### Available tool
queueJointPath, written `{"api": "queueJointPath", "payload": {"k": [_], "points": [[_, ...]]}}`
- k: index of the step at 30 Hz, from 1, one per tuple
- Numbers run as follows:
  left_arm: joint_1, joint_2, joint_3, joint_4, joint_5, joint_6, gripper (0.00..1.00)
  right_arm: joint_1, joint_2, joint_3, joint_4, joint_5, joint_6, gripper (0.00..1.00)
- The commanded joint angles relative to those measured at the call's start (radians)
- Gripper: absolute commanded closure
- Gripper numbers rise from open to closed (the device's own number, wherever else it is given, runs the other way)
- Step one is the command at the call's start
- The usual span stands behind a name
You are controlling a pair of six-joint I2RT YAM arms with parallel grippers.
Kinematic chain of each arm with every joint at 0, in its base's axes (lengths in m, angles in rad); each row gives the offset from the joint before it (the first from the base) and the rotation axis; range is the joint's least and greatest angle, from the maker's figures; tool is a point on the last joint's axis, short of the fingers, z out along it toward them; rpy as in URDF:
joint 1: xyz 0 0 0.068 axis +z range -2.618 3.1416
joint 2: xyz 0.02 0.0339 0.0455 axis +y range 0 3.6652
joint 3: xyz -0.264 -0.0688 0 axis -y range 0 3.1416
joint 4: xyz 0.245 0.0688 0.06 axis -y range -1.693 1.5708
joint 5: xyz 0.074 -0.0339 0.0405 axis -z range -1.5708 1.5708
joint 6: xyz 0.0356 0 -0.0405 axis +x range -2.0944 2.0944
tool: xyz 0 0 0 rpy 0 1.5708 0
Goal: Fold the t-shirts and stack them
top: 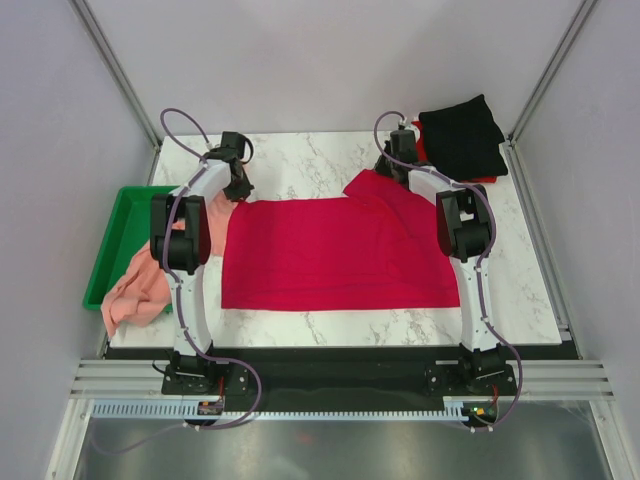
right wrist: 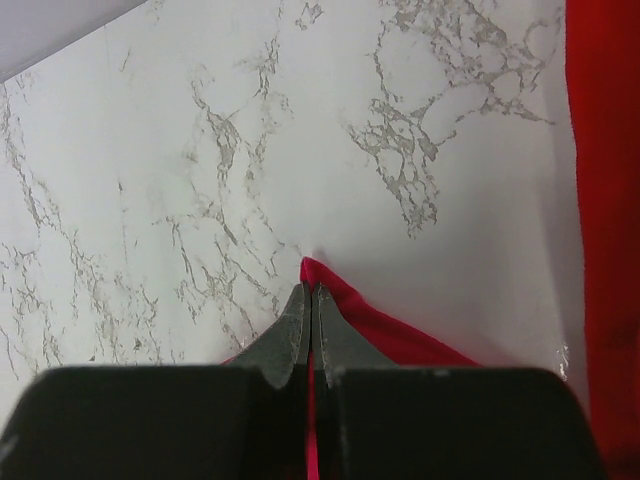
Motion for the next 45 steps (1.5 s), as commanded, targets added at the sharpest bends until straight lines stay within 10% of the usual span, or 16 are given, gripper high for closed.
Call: {"api": "queueJointPath", "payload": {"k": [1,6,15,45], "points": [[-0.003,-0.034,0.003,0.001,-0.022,-0.018,0.81,-0.004,0.034,0.023,-0.019,-0.015,0.005,1.00],[-0.003,-0.031,0.003,0.000,-0.021,-0.021,0.98,-0.009,0.037,0.023,-0.019,-0.024,0.007,1.00],[-0.003,-0.140,-0.016,-0.026,0.033,-0.031,0.98,-0.009,-0.061,-0.058,-0.001,-0.146,-0.107,1.00],[0.046,-0.588,-0.521,0.112,0.200,0.026,0.98,-0.007,-1.068,-0.935,-0.171,0.013,-0.178,1.00]]}}
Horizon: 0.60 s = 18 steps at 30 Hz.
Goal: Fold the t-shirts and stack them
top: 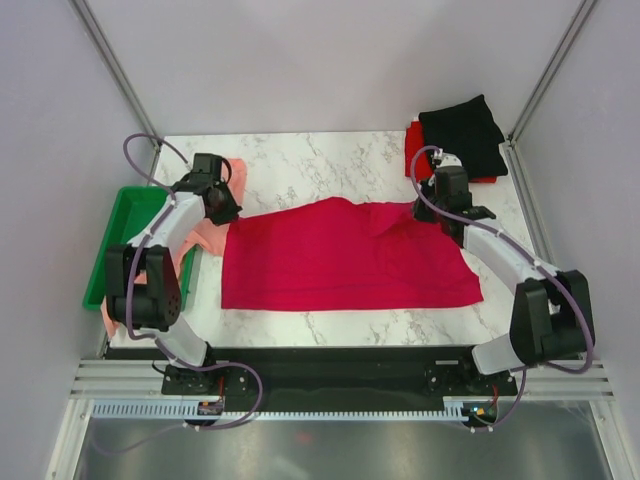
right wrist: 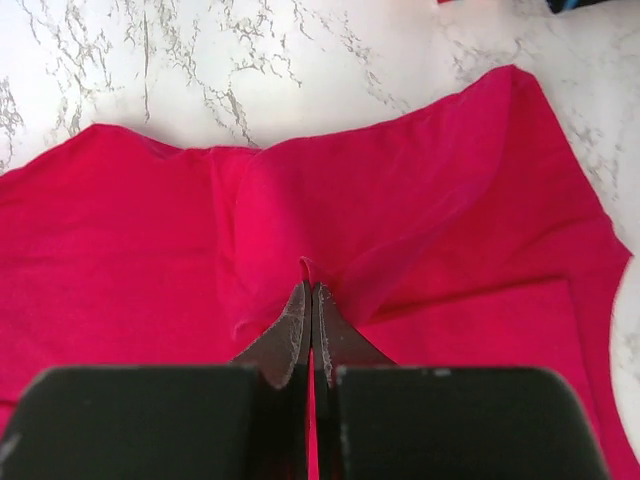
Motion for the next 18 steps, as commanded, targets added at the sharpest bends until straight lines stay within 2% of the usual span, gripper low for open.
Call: {"api": "queueJointPath", "payload": {"k": [1,11,18], "points": [[0.019,-0.050,-0.004,0.054,0.028,0.046,0.98,0.002,-0.131,-0.048,-0.026,0.051,0.027,1.00],[0.054,-0.116,-0.050,0.054,0.014,0.060,0.98,0.002,-0.300,-0.169,-0.117,0.104,0.069,1.00],[0.062,-0.148,-0.095,0.068,-0.059,0.083,0.98,-0.004,-0.446,-0.266,-0.137,0.198,0.136,1.00]]}}
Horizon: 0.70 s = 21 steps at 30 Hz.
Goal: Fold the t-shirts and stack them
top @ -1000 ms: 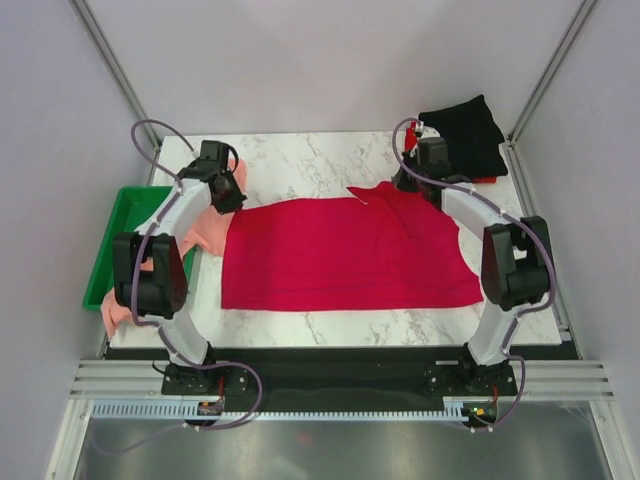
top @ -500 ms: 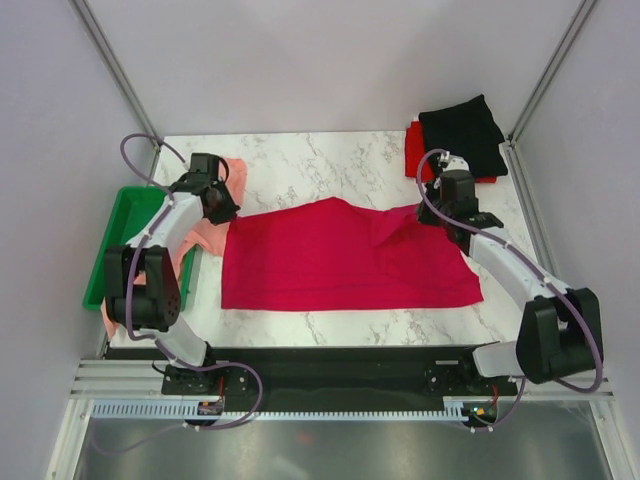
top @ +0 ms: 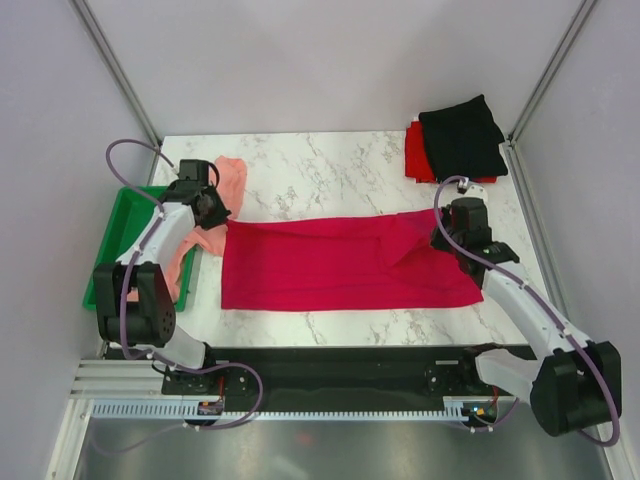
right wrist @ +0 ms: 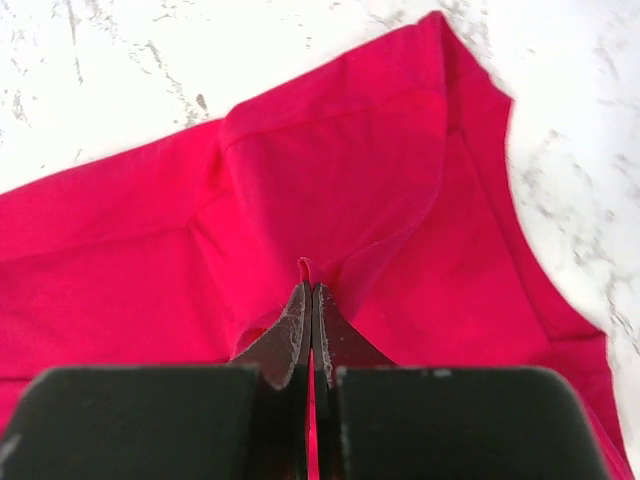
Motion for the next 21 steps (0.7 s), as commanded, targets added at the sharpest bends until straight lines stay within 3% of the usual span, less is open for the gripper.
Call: {"api": "queueJointPath", "payload": {"k": [1,21], "points": [[0.008,-0.038,-0.016,0.038,-0.057,0.054,0.98,-0.006,-0.094,-0.039,-0.011,0.095,0.071,1.00],[0.011,-0.077,-0.105,0.043,-0.032,0.005,0.98,-0.053,-0.295,-0.200,-0.068,0.153,0.191,1.00]]}}
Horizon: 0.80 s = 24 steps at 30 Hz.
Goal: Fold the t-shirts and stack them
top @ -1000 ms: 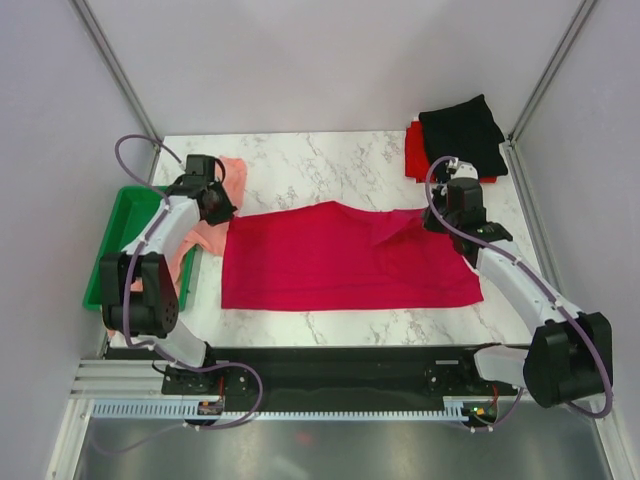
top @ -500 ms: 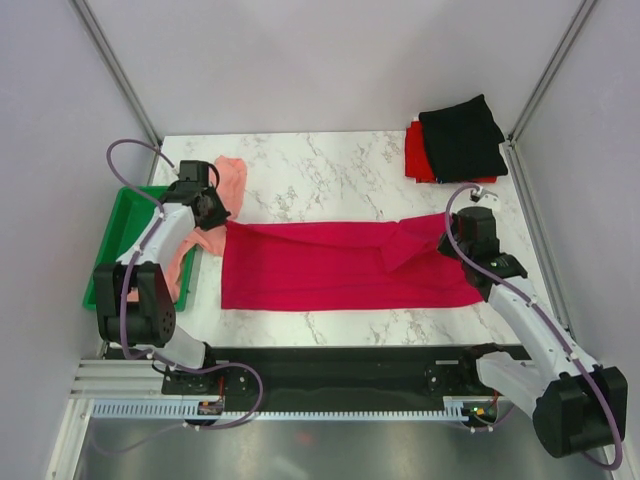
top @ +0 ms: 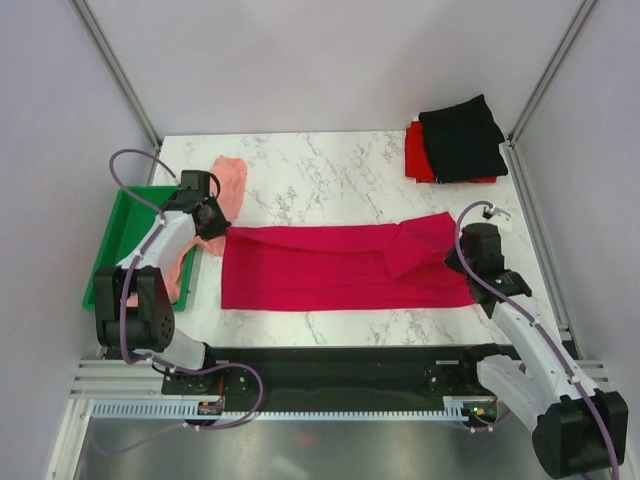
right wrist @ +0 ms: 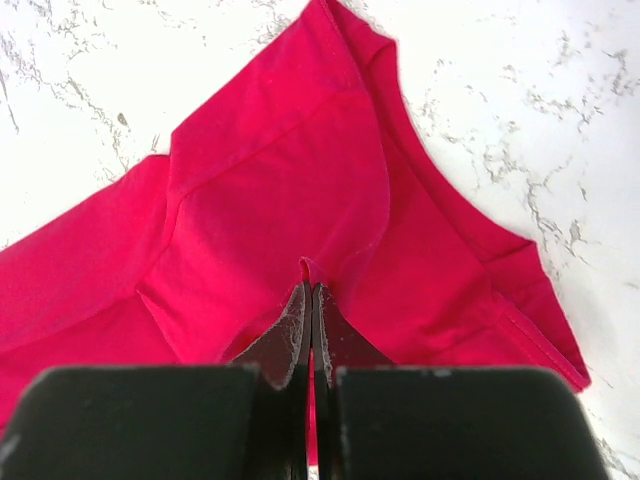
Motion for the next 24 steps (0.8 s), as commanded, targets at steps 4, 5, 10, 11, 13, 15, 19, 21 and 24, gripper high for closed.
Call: {"api": "queueJointPath", "payload": {"k": [4,5,10,11,13,15,19,21,24], "points": [[0.007,-0.060,-0.030,0.025,-0.043,-0.006,0.98,-0.016,-0.090,-0.052,-0.043,0.071,0.085,1.00],[0.007,-0.068,-0.032,0.024,-0.046,-0.007,0.98,-0.017,-0.096,-0.058,-0.046,0.076,0.091,1.00],[0.014,-0.097,-0.067,0.005,0.000,-0.013,0.84,-0.025,-0.127,-0.098,-0.085,0.108,0.184,1.00],[0.014,-0.107,-0.076,0.005,0.000,-0.018,0.79,-0.023,-0.136,-0.106,-0.094,0.114,0.194,0.95],[0.014,-0.147,-0.107,0.005,-0.020,-0.029,0.47,-0.026,-0.165,-0.111,-0.100,0.115,0.208,0.53],[0.017,-0.187,-0.125,0.002,-0.070,-0.041,0.36,-0.025,-0.199,-0.118,-0.106,0.120,0.217,0.16],[0.017,-0.227,-0.122,-0.001,-0.109,-0.040,0.29,-0.026,-0.244,-0.114,-0.117,0.119,0.217,0.10],[0.007,-0.223,-0.105,0.005,-0.091,-0.017,0.31,-0.026,-0.231,-0.103,-0.070,0.070,0.194,0.10],[-0.087,-0.160,-0.049,0.011,-0.121,0.016,0.32,-0.023,-0.111,-0.086,0.012,-0.071,0.206,0.13]]}}
